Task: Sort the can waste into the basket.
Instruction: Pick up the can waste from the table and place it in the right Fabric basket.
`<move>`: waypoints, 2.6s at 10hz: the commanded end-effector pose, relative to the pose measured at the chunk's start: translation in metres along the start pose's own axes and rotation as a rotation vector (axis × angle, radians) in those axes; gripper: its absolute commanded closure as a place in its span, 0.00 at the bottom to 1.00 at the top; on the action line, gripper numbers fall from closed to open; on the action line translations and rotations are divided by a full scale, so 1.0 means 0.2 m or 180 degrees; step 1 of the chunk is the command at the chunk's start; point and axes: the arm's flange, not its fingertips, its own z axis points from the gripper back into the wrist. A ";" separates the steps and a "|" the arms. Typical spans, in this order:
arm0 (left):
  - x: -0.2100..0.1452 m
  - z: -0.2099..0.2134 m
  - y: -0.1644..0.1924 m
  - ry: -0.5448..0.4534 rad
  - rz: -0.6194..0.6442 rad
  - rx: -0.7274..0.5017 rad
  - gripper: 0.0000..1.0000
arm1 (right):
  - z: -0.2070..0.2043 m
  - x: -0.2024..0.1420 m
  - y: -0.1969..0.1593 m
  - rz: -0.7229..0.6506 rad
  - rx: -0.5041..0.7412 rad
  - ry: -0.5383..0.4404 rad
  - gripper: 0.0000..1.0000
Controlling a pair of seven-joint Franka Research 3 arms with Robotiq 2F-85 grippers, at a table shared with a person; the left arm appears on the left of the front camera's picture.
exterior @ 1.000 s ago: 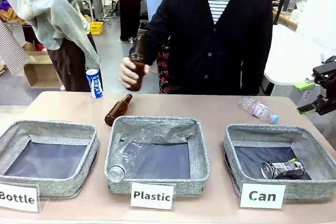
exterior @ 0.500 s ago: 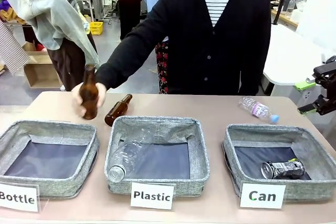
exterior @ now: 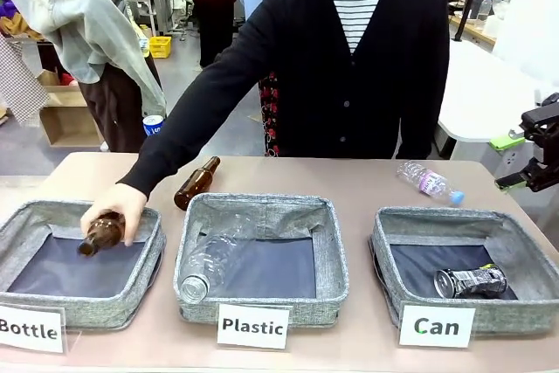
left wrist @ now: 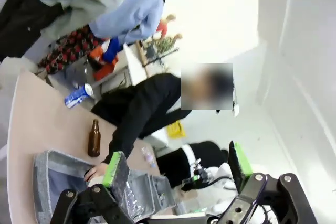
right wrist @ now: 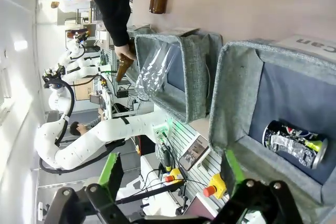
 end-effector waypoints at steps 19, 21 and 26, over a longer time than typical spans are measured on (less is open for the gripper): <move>-0.50 -1.01 0.26 0.1587 -0.0672 0.0510 0.00 | 0.01 0.00 0.00 0.0070 -0.0028 -0.0021 0.00; -0.68 -1.27 0.46 0.1805 -0.0752 0.0453 0.00 | 0.01 0.00 0.00 0.0070 -0.0028 -0.0021 0.00; -0.81 -1.65 0.84 0.1993 -0.1483 0.0785 0.00 | 0.01 0.00 0.00 0.0070 -0.0028 -0.0021 0.00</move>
